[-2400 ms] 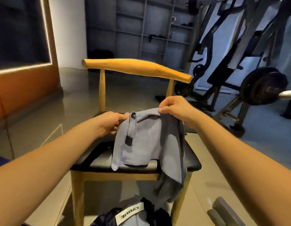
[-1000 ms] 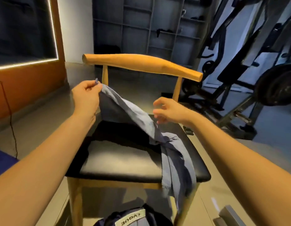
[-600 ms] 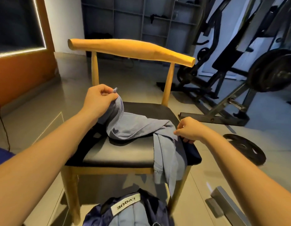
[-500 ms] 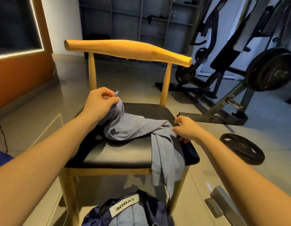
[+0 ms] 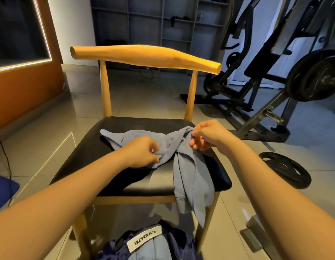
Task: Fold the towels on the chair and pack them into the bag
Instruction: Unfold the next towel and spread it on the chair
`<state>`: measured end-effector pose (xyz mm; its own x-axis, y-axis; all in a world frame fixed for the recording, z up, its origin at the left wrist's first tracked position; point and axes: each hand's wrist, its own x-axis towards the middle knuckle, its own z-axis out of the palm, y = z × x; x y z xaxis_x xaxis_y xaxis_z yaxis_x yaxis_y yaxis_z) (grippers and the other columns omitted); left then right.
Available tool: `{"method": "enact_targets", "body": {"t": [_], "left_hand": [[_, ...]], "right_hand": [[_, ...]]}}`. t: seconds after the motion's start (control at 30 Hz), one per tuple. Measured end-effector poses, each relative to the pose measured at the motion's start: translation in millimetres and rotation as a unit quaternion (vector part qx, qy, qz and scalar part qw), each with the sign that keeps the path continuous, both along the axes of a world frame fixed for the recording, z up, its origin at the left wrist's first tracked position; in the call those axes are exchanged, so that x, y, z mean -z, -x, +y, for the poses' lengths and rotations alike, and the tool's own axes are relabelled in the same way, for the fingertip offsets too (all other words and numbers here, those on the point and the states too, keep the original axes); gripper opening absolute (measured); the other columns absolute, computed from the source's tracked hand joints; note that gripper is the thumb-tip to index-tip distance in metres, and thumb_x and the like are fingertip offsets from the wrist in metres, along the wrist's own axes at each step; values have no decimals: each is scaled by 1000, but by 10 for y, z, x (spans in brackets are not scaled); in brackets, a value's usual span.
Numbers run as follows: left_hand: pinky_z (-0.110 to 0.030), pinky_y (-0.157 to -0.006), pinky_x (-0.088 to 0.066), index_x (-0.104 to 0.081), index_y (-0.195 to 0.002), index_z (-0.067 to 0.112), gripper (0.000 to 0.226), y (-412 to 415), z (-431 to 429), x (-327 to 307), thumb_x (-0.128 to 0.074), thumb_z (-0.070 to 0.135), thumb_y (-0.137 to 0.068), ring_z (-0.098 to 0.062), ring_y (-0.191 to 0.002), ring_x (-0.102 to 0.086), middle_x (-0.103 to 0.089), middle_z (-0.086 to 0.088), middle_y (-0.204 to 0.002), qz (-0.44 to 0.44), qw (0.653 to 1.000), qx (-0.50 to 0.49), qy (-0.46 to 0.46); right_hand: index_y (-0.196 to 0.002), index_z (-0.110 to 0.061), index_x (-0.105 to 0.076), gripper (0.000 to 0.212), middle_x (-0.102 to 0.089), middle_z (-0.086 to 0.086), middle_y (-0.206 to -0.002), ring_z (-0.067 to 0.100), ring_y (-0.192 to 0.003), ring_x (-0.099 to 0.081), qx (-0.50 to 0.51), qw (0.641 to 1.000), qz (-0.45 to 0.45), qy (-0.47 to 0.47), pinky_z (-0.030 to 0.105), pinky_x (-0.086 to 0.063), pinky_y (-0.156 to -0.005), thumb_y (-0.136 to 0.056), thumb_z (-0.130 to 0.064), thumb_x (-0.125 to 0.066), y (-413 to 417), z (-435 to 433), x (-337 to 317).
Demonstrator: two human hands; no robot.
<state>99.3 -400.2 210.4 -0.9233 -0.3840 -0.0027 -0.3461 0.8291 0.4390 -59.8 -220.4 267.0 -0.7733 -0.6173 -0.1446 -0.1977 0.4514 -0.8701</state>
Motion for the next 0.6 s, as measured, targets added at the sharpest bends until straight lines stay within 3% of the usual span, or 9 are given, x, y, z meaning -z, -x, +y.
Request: {"method": "enact_targets", "body": {"t": [0.07,0.1,0.2,0.27,0.33,0.43,0.5,0.6], "left_hand": [[-35,-76,-55,-77,-91,20,13,-11,-19,-79,-72,32,-90,-17,-76,-67,-75,-4,-81,37,999,-21,13],[-35,-76,-56,-77,-86,24,11,-28,-59,-156,-72,32,-90,-18,-76,-67,-74,0,-77,69,997,-38,13],[-33,-69,-52,-77,-84,23,7,-103,-204,-419,-72,24,-90,-16,-67,-63,-72,-1,-71,225,969,-92,-47],[-31,-66,-50,-76,-91,17,5,-186,-281,-546,-72,18,-92,-13,-64,-59,-72,-5,-74,333,930,-119,-97],[-28,-67,-51,-75,-97,14,6,-278,-341,-597,-71,16,-93,-13,-68,-61,-72,-5,-81,375,912,-133,-101],[-24,-67,-52,-76,-96,18,6,-391,-398,-564,-71,17,-93,-18,-73,-66,-74,-5,-80,310,942,-103,-80],[-30,-69,-54,-75,-88,24,8,-418,-433,-513,-71,18,-92,-19,-71,-67,-73,-1,-74,222,971,-67,-62],[-32,-71,-54,-75,-80,25,9,-408,-477,-439,-74,23,-90,-13,-65,-65,-74,3,-70,22,1000,-5,-7]], "right_hand": [[-99,0,-65,12,-75,25,-87,25,-64,-69,12,997,57,50,34,-58,-57,-100,-2,-54,-24,-59,-67],[-96,-4,-67,12,-75,21,-87,25,-70,-70,19,988,142,57,37,-59,-63,-98,-4,-55,-12,-80,-89],[-96,-13,-67,13,-70,0,-85,17,-80,-64,34,920,373,115,33,-50,-68,-98,-12,-55,9,-99,-179],[-98,-14,-66,12,-67,-4,-82,11,-76,-60,29,884,423,196,28,-46,-66,-99,-13,-54,-16,-58,-225],[-94,-16,-65,12,-65,-6,-77,11,-71,-59,30,871,439,220,29,-46,-64,-98,-16,-54,-67,1,-172],[-75,-15,-63,17,-66,-1,-64,24,-64,-63,-6,914,394,93,39,-53,-60,-88,-18,-53,-144,115,98],[-77,-5,-67,20,-68,10,-64,33,-65,-68,-116,957,261,-49,37,-56,-59,-91,-11,-54,-217,219,274],[-88,-6,-72,16,-74,13,-76,22,-61,-66,-263,930,144,-213,28,-55,-58,-96,-15,-61,-268,373,339]]}}
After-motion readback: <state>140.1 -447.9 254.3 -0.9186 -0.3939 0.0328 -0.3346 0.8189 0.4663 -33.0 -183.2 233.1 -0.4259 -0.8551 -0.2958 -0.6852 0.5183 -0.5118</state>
